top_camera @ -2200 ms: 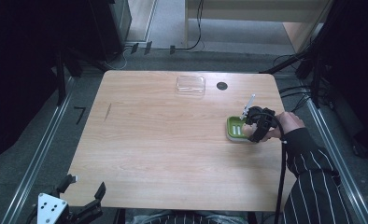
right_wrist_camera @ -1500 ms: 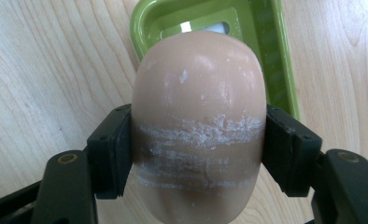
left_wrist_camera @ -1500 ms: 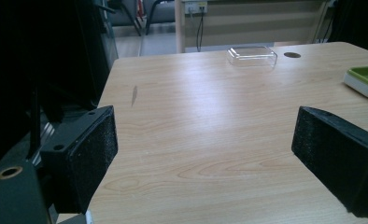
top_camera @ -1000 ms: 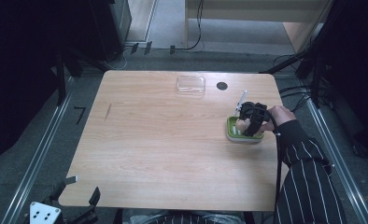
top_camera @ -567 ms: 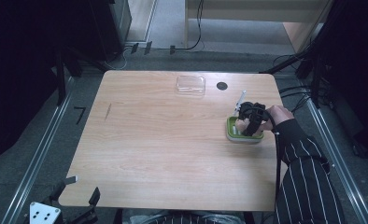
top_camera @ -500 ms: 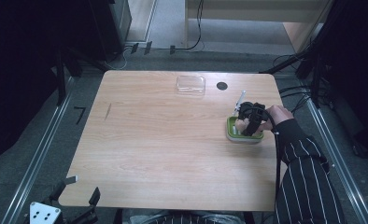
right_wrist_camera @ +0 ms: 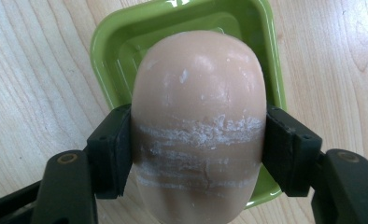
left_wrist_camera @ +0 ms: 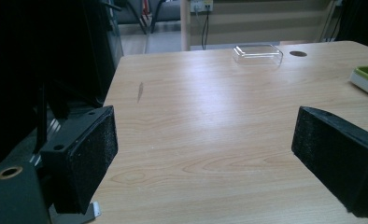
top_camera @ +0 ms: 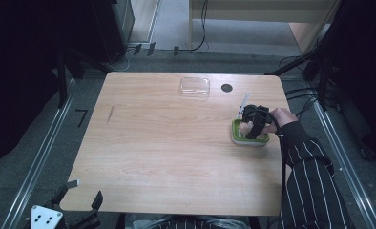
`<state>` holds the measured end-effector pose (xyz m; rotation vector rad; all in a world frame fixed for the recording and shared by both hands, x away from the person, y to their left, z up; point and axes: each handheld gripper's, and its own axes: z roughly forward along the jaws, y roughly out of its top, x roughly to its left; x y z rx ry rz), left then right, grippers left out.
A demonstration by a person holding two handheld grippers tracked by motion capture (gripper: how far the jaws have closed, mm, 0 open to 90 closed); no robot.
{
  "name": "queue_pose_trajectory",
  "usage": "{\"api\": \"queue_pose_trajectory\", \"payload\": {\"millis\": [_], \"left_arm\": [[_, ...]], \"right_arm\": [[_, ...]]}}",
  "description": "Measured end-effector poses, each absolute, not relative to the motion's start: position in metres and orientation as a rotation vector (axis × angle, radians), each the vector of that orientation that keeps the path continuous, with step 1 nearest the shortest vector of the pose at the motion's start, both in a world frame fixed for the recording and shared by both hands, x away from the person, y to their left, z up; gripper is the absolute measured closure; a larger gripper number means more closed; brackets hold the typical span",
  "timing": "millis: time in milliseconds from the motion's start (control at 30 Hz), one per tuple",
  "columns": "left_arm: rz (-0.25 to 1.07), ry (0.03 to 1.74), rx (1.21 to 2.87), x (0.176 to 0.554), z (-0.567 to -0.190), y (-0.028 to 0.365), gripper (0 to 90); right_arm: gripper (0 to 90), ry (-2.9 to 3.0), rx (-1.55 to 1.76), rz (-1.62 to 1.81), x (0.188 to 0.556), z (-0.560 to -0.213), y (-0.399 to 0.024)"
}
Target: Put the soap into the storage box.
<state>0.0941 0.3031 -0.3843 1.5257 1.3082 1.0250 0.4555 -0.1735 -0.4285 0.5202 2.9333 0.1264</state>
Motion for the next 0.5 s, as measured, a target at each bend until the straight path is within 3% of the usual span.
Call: {"api": "queue_pose_trajectory", "payload": {"millis": [500], "left_arm": [[1.023, 1.306, 1.527, 0.096, -0.385, 0.302, 7.2]], "right_arm": [[33.7, 2.939, 0.516, 0.107, 0.462, -0.439, -0.171]]}}
